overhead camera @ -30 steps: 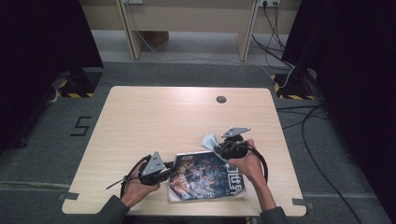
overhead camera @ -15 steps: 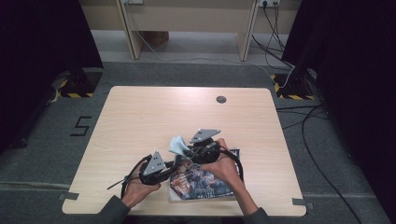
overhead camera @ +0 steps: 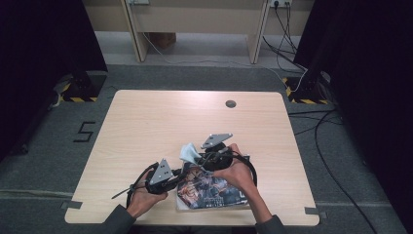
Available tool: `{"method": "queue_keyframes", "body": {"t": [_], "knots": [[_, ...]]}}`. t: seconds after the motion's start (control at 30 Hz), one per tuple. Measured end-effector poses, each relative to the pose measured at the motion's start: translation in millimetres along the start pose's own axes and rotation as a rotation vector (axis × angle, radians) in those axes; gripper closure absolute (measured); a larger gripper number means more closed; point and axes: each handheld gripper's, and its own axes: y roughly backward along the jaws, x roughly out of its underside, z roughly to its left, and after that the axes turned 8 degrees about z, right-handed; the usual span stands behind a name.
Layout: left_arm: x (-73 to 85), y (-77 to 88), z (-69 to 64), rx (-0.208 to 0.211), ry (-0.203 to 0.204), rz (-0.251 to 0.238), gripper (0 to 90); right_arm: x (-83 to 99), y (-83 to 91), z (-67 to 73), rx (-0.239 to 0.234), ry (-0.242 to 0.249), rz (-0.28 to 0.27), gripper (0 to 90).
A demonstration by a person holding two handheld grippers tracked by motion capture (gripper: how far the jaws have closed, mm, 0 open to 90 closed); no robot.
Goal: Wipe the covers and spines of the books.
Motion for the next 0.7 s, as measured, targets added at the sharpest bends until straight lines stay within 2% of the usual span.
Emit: {"method": "queue_keyframes", "body": {"t": [0.03, 0.1, 0.23, 0.3, 0.37, 0.47, 0.53, 0.63, 0.7], "knots": [[-0.1, 0.0, 0.0, 0.001, 0.000, 0.000, 81.1, 3.7, 0.8, -3.8, 0.016, -0.004, 0.009, 78.6], [-0.3, 0.1, -0.4, 0.000, -0.001, -0.003, 81.2, 11.6, 2.5, -10.7, 0.008, -0.025, 0.016, 78.6], [-0.8, 0.0, -0.3, -0.001, -0.002, -0.005, 81.1, 25.5, 5.1, -23.8, 0.034, -0.069, 0.035, 78.6], [-0.9, 0.4, -0.3, -0.002, -0.003, -0.005, 81.1, 27.0, 5.3, -25.1, 0.034, -0.082, 0.029, 78.5], [-0.9, 0.3, -0.3, -0.001, -0.001, -0.011, 81.2, 22.9, 5.6, -20.2, 0.051, -0.060, 0.033, 78.5], [-2.0, -0.3, -0.5, -0.002, -0.007, -0.011, 81.2, 12.9, 5.6, -8.8, 0.032, -0.022, 0.015, 78.5], [-2.3, -0.8, -1.3, -0.006, -0.011, -0.011, 81.2, 2.7, 4.6, 4.1, 0.017, 0.017, -0.002, 78.5], [-2.2, -0.3, -2.2, -0.008, -0.014, -0.013, 81.1, -7.3, 3.5, 17.9, 0.006, 0.042, -0.017, 78.5], [-2.3, 0.0, -2.4, -0.006, -0.016, -0.016, 81.2, -12.1, 3.4, 25.3, 0.021, 0.073, -0.018, 78.5]]}}
